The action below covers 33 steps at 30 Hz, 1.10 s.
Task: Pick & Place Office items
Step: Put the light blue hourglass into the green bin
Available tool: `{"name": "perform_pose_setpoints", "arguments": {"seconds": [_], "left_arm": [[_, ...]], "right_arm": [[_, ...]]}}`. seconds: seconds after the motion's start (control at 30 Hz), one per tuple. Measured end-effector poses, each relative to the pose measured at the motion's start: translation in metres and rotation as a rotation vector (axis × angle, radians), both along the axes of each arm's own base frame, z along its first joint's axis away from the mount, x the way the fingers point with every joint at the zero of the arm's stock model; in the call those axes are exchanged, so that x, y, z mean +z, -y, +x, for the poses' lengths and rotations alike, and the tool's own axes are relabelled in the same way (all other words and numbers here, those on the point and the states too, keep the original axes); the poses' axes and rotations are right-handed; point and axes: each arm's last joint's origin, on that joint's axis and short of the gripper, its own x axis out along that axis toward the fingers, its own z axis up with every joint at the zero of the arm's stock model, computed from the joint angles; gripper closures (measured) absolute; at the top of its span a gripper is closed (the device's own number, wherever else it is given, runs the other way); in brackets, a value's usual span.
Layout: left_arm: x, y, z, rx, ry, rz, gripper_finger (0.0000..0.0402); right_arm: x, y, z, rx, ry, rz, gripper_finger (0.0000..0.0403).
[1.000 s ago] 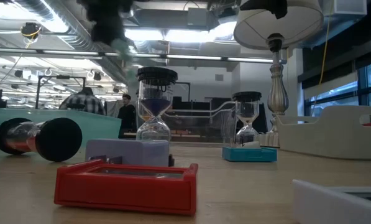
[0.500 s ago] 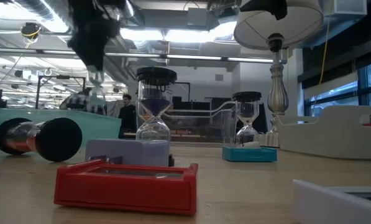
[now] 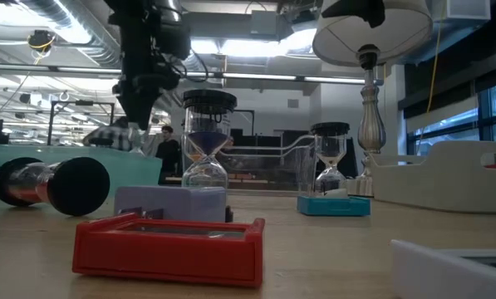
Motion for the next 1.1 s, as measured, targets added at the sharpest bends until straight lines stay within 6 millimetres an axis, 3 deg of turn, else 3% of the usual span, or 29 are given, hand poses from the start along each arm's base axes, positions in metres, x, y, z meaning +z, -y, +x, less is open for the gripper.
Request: {"name": "perform_pose_setpoints", "arguments": {"seconds": [0.27, 1.1], "left_arm": [[-0.022, -0.002, -0.005, 0.0, 0.05, -0.012, 0.0196], [-0.023, -0.011, -0.012, 0.002, 0.05, -0.029, 0.0196]], "right_arm": [[-0.001, 0.0, 0.0, 0.001, -0.015, -0.005, 0.0049], [-0.002, 0.001, 0.0, -0.002, -0.021, -0.003, 0.0049]]}}
